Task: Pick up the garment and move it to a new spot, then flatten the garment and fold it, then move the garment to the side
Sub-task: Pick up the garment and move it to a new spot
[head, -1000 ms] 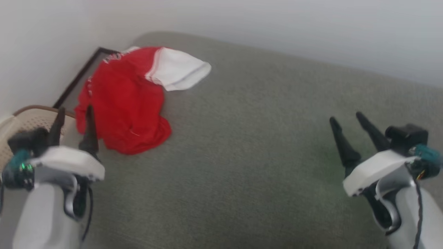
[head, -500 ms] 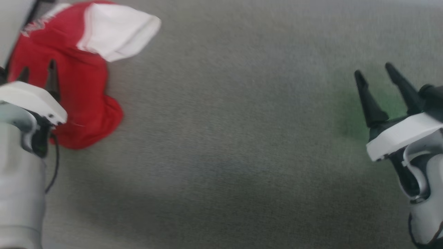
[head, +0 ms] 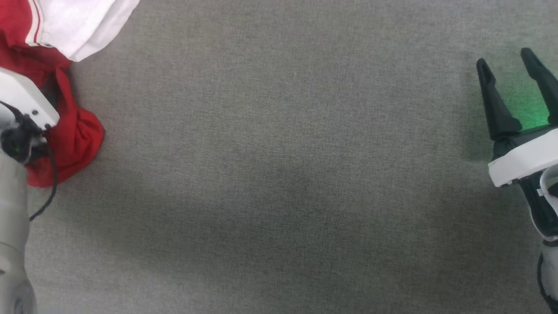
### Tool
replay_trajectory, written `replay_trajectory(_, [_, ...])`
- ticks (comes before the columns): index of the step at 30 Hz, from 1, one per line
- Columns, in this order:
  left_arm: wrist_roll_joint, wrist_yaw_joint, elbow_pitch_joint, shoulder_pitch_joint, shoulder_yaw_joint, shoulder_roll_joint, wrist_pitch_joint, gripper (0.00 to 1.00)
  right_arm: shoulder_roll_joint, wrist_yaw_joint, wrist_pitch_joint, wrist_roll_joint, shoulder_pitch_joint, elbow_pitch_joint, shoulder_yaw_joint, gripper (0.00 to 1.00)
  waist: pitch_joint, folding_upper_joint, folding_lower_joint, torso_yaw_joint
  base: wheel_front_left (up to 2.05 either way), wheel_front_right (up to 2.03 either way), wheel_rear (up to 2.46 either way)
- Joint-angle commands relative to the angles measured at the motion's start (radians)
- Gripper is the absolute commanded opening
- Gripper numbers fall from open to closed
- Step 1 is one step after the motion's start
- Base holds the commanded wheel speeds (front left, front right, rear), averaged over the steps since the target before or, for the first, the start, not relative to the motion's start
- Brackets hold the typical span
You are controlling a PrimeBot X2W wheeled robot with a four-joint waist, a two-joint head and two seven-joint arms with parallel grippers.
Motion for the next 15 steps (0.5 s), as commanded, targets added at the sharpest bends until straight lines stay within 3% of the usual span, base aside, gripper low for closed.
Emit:
replay_trajectory(1, [-0.018, 0.008, 0.064, 0.062, -0.006, -0.069, 0.072, 1.00, -0.001, 0.000, 0.005, -0.002, -0.007, -0.012, -0.005, 1.00, 0.014, -0.0001, 0.0000, 0.000, 0.00, 0.00, 0.00])
replay_trajectory(5, [-0.028, 0.007, 0.083, 0.069, -0.011, -0.085, 0.131, 1.00, -0.003, 0.000, 0.015, -0.004, -0.007, -0.022, -0.012, 1.00, 0.019, -0.0001, 0.0000, 0.004, 0.00, 0.00, 0.00])
replay_trajectory(7, [-0.017, 0.005, 0.082, 0.066, -0.022, -0.074, 0.105, 1.00, -0.003, 0.000, 0.017, -0.006, -0.006, -0.021, -0.015, 1.00, 0.013, -0.0001, 0.0000, 0.009, 0.00, 0.00, 0.00])
replay_trajectory(8, [-0.009, 0.003, 0.075, 0.059, -0.028, -0.065, 0.090, 0.36, -0.003, 0.000, 0.016, -0.007, -0.004, -0.019, -0.017, 1.00, 0.007, -0.0001, 0.0000, 0.012, 0.00, 0.00, 0.00])
replay_trajectory(9, [-0.003, 0.002, 0.066, 0.051, -0.035, -0.055, 0.075, 0.00, -0.003, 0.000, 0.012, -0.008, -0.002, -0.016, -0.019, 1.00, 0.001, -0.0001, 0.0000, 0.015, 0.00, 0.00, 0.00])
replay_trajectory(15, [0.015, -0.006, -0.007, -0.006, -0.063, 0.016, -0.047, 0.00, 0.020, 0.000, -0.010, -0.004, 0.022, 0.015, -0.019, 1.00, -0.070, -0.0001, 0.0000, 0.033, 0.00, 0.00, 0.00])
